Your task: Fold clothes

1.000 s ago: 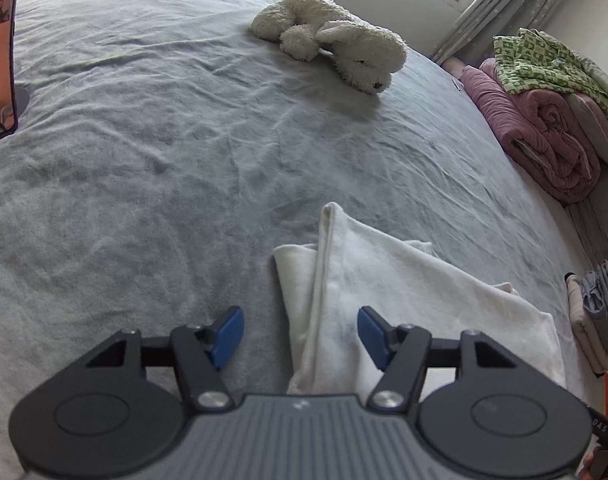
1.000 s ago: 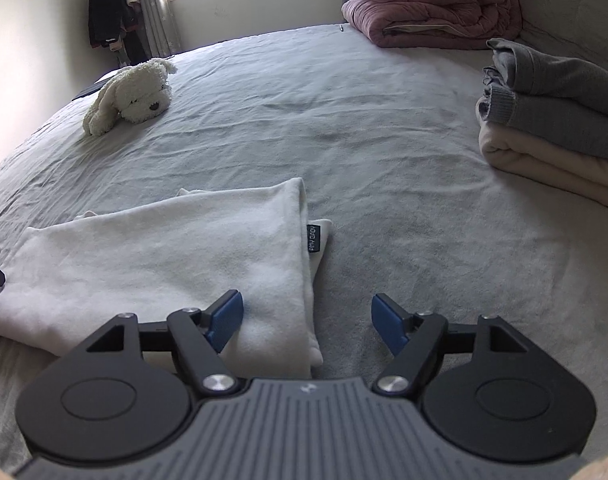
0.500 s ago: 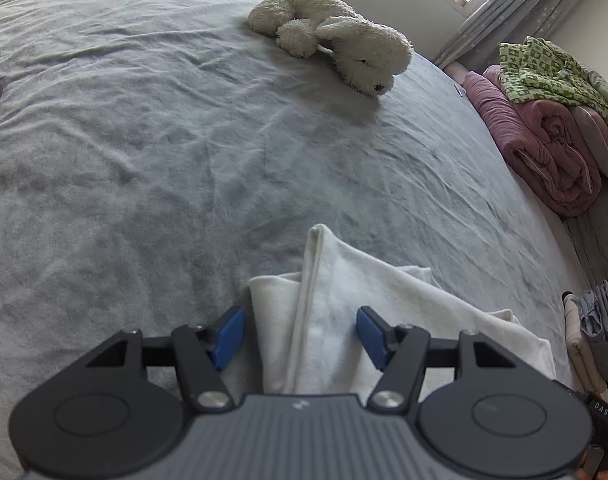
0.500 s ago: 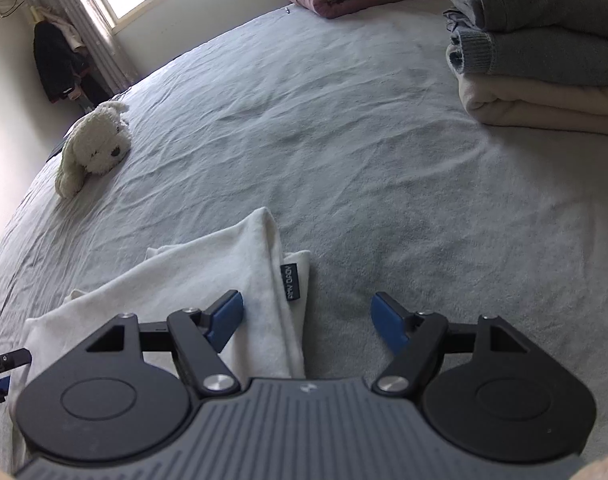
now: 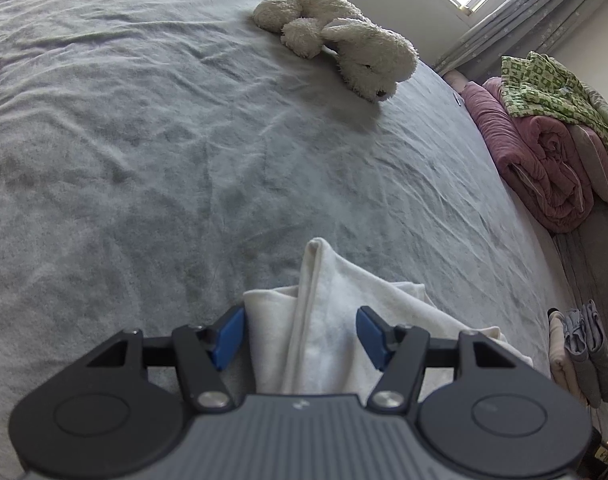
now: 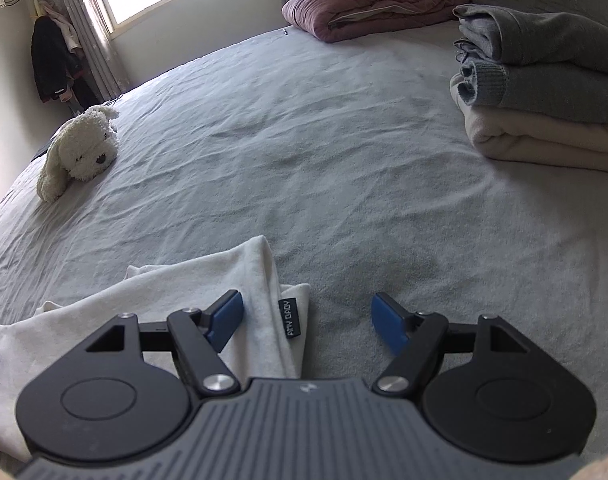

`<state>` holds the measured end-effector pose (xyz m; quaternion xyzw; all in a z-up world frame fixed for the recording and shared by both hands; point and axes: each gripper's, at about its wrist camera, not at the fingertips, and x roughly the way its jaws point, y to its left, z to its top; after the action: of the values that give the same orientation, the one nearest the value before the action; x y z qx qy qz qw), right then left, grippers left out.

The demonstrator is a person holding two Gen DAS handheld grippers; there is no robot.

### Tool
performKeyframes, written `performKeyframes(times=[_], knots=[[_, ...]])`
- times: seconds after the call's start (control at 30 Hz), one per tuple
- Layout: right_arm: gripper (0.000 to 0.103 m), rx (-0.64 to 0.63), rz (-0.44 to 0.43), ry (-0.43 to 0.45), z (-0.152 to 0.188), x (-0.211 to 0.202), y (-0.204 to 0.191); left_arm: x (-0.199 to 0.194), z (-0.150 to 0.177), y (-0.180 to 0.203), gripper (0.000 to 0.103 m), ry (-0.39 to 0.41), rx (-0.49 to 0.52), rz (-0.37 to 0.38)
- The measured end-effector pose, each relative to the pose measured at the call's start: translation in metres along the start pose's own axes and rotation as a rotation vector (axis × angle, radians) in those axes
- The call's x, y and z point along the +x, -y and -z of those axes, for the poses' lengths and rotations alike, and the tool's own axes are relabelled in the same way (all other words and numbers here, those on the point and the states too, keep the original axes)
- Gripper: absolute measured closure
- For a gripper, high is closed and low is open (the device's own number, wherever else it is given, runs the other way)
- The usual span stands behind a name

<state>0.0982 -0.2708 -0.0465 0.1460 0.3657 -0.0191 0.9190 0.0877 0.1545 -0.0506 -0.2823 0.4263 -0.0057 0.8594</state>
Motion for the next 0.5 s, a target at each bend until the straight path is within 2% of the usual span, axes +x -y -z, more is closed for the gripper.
performKeyframes(times=[0.23,0.33,0.5], knots=[[0.028,0.026,0.008,0.019,-0.001,0.000,-0.002,0.000,0.002,0.002,0.041,-0.005,0.033,-0.002],[0.028,0.046,-0.012,0.033,-0.002,-0.005,-0.005,-0.002,-0.001,-0.005,0.041,-0.029,0.008,0.028],[0.028,0.027,-0.054,0.096,-0.005,-0.028,-0.011,-0.006,0.000,-0.012,0.041,-0.100,0.031,0.091]])
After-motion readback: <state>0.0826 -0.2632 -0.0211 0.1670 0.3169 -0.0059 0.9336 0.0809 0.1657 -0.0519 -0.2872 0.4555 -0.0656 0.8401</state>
